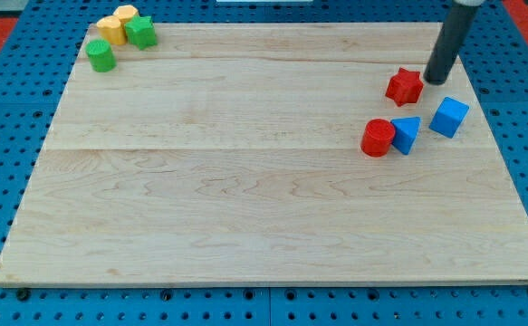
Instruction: Place the red star at the top center of the board
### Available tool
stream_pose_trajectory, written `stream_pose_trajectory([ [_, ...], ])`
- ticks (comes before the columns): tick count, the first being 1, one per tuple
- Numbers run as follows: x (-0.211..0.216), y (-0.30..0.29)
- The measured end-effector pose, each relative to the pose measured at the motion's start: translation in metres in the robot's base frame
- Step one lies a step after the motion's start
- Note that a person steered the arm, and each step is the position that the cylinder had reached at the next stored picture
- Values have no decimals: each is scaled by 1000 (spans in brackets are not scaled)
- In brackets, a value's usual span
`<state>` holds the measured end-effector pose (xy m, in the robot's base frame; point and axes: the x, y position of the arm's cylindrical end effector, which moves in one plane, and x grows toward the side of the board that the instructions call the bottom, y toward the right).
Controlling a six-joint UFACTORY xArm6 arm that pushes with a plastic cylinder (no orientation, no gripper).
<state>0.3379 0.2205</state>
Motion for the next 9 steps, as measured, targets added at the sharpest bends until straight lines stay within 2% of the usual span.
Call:
stream_pose_trajectory([
  [1, -8, -86],
  [2, -13, -126],
  [3, 22, -114],
  [4, 30, -157],
  [5, -43, -231],
  [6, -64, -259],
  [7, -69, -262],
  [8, -39, -271],
  [9, -53, -217],
])
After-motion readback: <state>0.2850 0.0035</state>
